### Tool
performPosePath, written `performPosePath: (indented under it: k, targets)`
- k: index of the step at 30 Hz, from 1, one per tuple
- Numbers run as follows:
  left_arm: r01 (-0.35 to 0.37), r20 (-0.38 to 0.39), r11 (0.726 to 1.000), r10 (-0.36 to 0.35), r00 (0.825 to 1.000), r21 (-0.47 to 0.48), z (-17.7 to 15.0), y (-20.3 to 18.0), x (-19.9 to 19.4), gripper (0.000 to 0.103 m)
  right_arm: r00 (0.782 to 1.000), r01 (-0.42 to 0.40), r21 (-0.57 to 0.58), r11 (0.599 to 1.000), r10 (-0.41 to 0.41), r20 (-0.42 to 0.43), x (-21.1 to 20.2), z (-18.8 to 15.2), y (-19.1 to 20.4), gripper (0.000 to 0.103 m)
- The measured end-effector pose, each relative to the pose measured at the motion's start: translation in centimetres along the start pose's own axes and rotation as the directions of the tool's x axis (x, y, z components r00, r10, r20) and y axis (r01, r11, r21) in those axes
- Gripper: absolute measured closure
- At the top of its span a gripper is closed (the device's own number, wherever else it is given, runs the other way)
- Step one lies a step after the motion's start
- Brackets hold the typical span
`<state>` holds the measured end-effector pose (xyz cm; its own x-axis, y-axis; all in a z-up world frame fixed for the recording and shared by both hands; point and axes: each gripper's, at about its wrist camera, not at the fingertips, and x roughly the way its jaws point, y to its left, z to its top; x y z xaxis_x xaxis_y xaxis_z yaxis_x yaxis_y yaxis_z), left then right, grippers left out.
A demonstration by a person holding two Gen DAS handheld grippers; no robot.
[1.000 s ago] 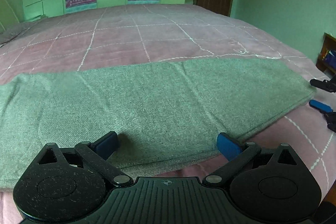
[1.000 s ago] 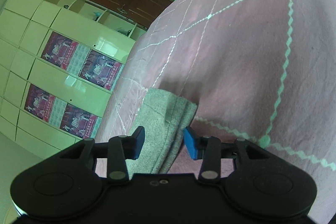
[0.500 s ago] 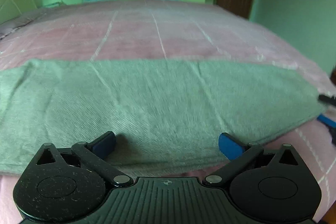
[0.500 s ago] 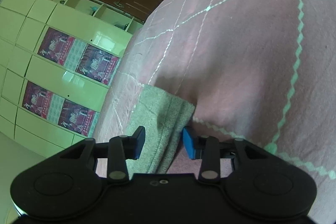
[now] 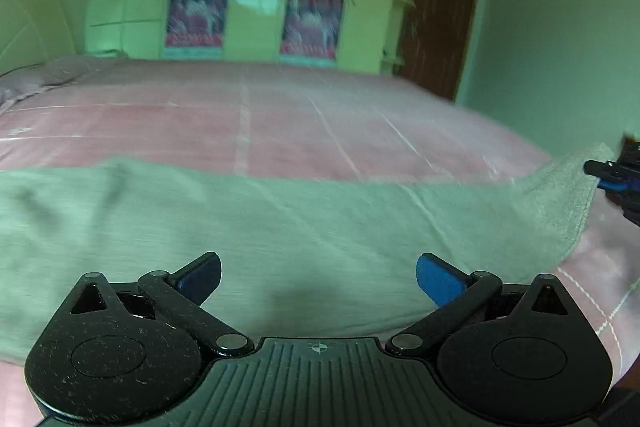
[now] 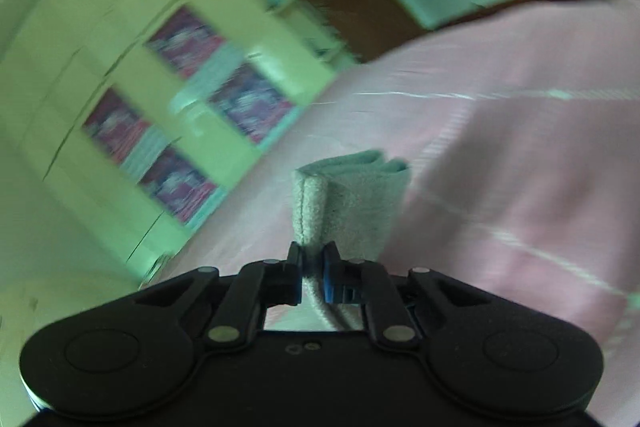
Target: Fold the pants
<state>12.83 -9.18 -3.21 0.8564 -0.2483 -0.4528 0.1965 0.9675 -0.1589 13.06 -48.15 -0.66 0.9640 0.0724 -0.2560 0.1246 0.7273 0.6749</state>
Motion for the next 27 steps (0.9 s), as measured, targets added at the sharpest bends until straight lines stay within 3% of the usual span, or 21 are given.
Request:
performPosePath:
  k: [2,4,8,10,12,13,14,15,16,19,22,24,26,27]
  targets:
    - [-0.050,0.061,0.998,0.052,0.997,-0.030,-0.3,5.9,-3.7,0.000,0.997,-0.063,-0.106,0.992,0.059,-0.041,0.8,-1.3,5.2,0.101]
    - [-0.140,0.072,0.989,0.144,0.987,-0.050,-0.9,11.3,-6.6,0.000,0.989,-0.132,-0.181,0.975,0.119,-0.084,1.6,-3.5,9.8,0.101]
    - [-0.312,0.053,0.937,0.323,0.945,-0.157,-3.3,19.9,-11.1,0.000,0.960,-0.250,-0.328,0.911,0.188,-0.209,3.0,-10.2,17.8,0.101]
    - [-0.364,0.036,0.904,0.381,0.924,-0.225,-4.7,22.9,-12.5,0.000,0.927,-0.322,-0.381,0.867,0.207,-0.313,3.8,-15.1,20.7,0.098]
    - [-0.382,0.032,0.881,0.406,0.913,-0.280,-5.7,24.8,-13.4,0.000,0.883,-0.400,-0.462,0.791,0.197,-0.427,4.4,-20.7,22.5,0.084]
    - [-0.384,0.036,0.871,0.414,0.910,-0.307,-6.0,25.7,-13.5,0.000,0.823,-0.444,-0.473,0.761,0.138,-0.551,5.1,-23.6,23.2,0.070]
    - [-0.382,0.046,0.867,0.417,0.908,-0.320,-6.0,26.3,-13.3,0.000,0.783,-0.458,-0.490,0.742,0.076,-0.617,5.3,-25.3,23.9,0.072]
    - [-0.376,0.060,0.869,0.415,0.908,-0.323,-6.0,26.5,-13.4,0.000,0.822,-0.442,-0.537,0.718,0.084,-0.564,3.9,-25.6,24.0,0.073]
    - [-0.366,0.074,0.875,0.408,0.910,-0.317,-6.0,26.8,-13.3,0.000,0.847,-0.434,-0.542,0.720,0.121,-0.518,2.7,-25.0,23.8,0.073]
    - [-0.319,0.093,0.901,0.359,0.929,-0.294,-5.8,26.3,-12.8,0.000,0.858,-0.402,-0.481,0.779,0.137,-0.495,1.8,-21.6,22.7,0.073]
    - [-0.209,0.114,0.945,0.244,0.963,-0.253,-4.6,23.9,-11.8,0.000,0.914,-0.306,-0.477,0.824,0.113,-0.391,0.8,-18.3,20.7,0.072]
    - [-0.167,0.135,0.972,0.191,0.972,-0.166,-3.1,20.8,-10.5,0.000,0.949,-0.213,-0.449,0.868,0.074,-0.306,0.5,-16.3,18.4,0.071]
    - [-0.160,0.126,0.982,0.172,0.977,-0.096,-1.6,17.7,-8.4,0.000,0.957,-0.145,-0.409,0.901,0.023,-0.288,0.7,-15.4,16.0,0.071]
    - [-0.150,0.116,0.986,0.159,0.980,-0.078,-0.9,16.0,-7.1,0.000,0.950,-0.110,-0.400,0.910,-0.022,-0.311,1.4,-15.6,14.7,0.071]
